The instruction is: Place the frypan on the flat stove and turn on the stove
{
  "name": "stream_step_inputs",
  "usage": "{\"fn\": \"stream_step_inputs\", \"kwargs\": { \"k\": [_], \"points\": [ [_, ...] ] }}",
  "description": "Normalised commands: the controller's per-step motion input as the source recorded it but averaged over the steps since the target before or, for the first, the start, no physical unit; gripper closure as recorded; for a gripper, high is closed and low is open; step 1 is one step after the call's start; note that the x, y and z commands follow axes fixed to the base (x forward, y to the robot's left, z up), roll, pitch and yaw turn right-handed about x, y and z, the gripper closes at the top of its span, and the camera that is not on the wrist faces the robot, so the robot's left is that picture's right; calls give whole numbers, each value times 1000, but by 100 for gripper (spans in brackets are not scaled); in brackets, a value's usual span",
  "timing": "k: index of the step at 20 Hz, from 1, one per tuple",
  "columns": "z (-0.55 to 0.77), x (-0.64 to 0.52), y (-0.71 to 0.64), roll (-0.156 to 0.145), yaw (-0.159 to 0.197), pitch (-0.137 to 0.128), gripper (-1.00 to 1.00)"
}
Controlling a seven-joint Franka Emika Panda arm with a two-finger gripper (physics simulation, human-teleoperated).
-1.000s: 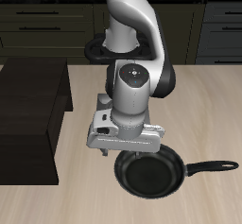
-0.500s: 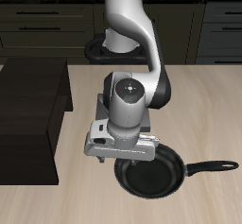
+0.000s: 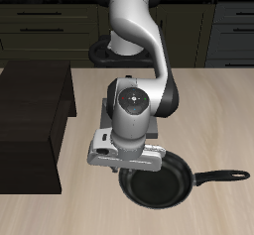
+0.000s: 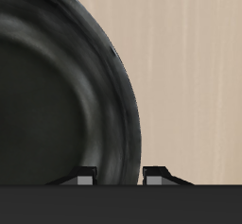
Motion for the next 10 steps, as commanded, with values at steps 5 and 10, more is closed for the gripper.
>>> {"fn": "stream_step_inputs", "kwargs": {
  "k": [5,10],
  "points": [
    [-83,-18,-76,2,-18,7,100],
    [-46,-47,-33,9,-16,5,100]
  ]
}}
